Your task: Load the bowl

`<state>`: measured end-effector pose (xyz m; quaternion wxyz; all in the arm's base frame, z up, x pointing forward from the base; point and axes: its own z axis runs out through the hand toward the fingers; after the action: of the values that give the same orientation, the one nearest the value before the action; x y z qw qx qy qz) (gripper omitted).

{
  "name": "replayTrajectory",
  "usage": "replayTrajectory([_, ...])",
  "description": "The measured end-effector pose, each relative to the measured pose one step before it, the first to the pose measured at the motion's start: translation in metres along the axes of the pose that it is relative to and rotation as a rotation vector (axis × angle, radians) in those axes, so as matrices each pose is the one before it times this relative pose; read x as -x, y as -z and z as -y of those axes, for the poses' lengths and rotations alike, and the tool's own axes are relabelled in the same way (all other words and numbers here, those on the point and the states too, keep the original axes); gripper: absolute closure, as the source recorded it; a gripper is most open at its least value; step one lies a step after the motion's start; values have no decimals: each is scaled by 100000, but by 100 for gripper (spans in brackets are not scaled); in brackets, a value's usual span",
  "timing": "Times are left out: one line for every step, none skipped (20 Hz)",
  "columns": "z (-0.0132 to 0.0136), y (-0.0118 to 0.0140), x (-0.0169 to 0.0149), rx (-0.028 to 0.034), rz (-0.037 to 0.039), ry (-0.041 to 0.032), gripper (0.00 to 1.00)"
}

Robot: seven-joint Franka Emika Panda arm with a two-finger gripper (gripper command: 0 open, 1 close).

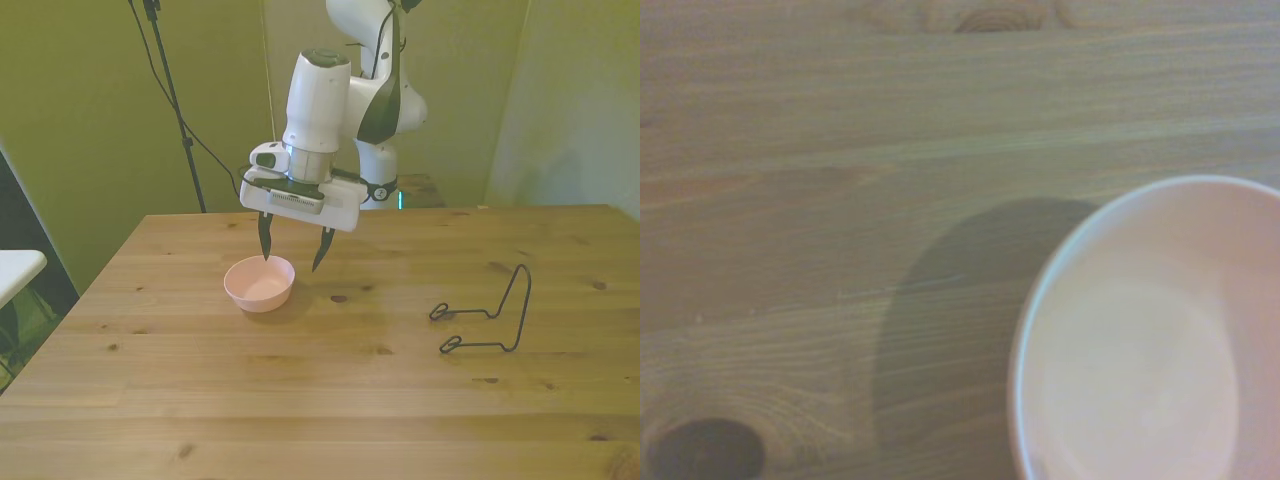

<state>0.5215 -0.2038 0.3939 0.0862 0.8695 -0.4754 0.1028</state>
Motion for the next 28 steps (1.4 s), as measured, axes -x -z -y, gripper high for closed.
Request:
replayTrajectory([74, -619, -56, 691, -84, -342, 0])
replayTrajectory([47, -510, -144, 459, -159, -438, 100])
replayTrajectory([33, -438, -175, 242, -15, -412, 100])
replayTrajectory([9, -387, -158, 360, 131, -429, 100])
replayTrajectory([33, -305, -139, 212, 0, -435, 100])
replayTrajectory([72, -194, -132, -56, -240, -556, 100])
replayTrajectory([63, -92, -113, -236, -367, -636, 100])
replayTrajectory([37, -48, -101, -63, -204, -440, 100])
replayTrajectory([-5, 9, -113, -6, -156, -303, 100])
replayTrajectory([-19, 31, -107, -26, -151, -245, 100])
replayTrajectory([-35, 26, -112, -15, -131, -205, 100])
replayTrajectory([-54, 7, -95, 12, -88, -189, 100])
replayTrajectory([-49, -34, -66, 7, -63, -148, 100])
replayTrajectory([-43, -61, -57, -14, -68, -120, 100])
replayTrajectory([-20, -92, -42, -53, -86, -78, 100])
replayTrajectory([21, -115, -22, -142, -132, -10, 100])
replayTrajectory([52, -142, -9, -229, -132, -11, 100])
replayTrajectory([68, -194, 16, -98, -43, 65, 100])
replayTrajectory([82, -210, 20, -108, 28, 13, 100])
replayTrajectory([98, -190, 9, -129, -8, 26, 100])
replayTrajectory([93, -165, -18, -105, -17, -7, 100])
replayTrajectory([69, -128, -13, 7, 120, -68, 100])
replayTrajectory([71, -133, -14, 14, 153, -95, 100])
replayTrajectory([54, -99, -8, -127, 211, -258, 100])
replayTrajectory([55, -86, 13, -188, 262, -307, 100])
replayTrajectory([56, -63, 37, -280, 312, -376, 100])
replayTrajectory([50, -19, 28, -169, 63, -85, 100])
replayTrajectory([33, 3, 8, -176, -8, -79, 100])
